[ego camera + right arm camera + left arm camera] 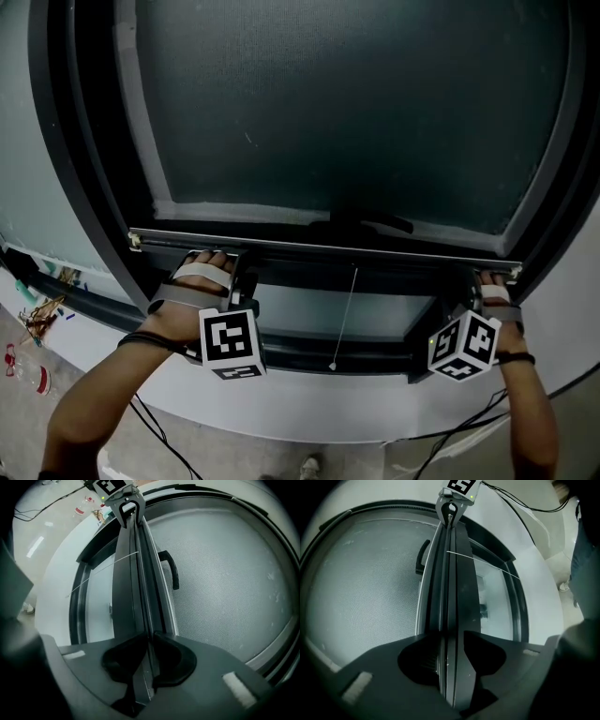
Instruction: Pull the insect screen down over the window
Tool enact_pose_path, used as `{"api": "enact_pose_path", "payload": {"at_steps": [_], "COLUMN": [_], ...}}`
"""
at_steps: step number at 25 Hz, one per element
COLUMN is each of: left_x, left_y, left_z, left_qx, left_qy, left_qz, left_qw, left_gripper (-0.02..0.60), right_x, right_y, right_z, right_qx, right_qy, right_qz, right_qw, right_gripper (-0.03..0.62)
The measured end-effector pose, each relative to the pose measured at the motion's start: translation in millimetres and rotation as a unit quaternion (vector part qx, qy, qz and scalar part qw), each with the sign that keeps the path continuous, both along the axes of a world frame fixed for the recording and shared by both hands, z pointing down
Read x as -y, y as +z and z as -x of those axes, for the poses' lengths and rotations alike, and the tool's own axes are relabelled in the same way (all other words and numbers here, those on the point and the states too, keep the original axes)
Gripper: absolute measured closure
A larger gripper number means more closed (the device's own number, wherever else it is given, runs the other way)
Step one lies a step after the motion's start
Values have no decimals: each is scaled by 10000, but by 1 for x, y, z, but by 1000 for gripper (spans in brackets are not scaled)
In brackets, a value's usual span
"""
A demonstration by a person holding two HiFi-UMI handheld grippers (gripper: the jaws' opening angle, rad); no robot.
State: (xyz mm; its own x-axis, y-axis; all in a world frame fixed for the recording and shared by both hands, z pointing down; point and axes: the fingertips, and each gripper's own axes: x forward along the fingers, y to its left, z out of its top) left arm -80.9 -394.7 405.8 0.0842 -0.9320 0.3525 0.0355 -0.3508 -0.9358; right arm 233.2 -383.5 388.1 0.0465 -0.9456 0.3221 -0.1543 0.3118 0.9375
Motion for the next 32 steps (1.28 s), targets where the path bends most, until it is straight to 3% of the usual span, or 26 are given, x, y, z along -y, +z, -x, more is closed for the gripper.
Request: {"api": "enact_pose_path", "payload": {"at_steps": [2,4,5,6,7,8,9,13,15,20,22,25,32], "left_x": [-1,-1,-1,-1,-1,-2,-2,-2,-2,-2,-3,-3,2], "left_y": [-1,-2,-2,-2,-3,-3,-2,-4,-4,-5,-5,-5,1], "left_z": [0,-1,-1,-1,0,0,0,0,-1,-1,0,0,-1], "left_qx": [2,-3,-1,5,8,4,-1,-12,-11,-80,-112,-85,-92], "left_qy": [-12,-15,-20,-29,-37,-37,-34,-47,-63,-51,-29,-21,-27], "left_qz": [20,26,20,13,12,17,21,23,28,34,34,0,-94], "left_qw": [10000,10000,10000,10000,10000,10000,10000,10000,10000,9999,9999,10000,9999], "left_gripper": [409,410,409,409,413,412,411,417,417,430,441,441,431], "right_x": [-2,-7,-11,-13,-12,-9,-8,-7,-3,-2,-5,-5,3], "right_y": [1,13,23,28,26,20,16,17,15,7,9,11,18], "right_z": [0,0,0,0,0,0,0,1,0,0,0,0,2], "right_qx": [-69,-174,-274,-402,-493,-488,-416,-258,-232,-293,-298,-444,-301], "right_qy": [-58,-142,-184,-213,-228,-223,-199,-38,83,258,277,369,382], "right_qz": [164,688,984,1096,988,795,656,517,321,77,174,248,-20], "right_qw": [9998,9974,9946,9929,9936,9954,9968,9983,9992,9992,9990,9980,9988], "right_gripper": [551,536,332,217,238,354,416,365,372,469,438,445,449]}}
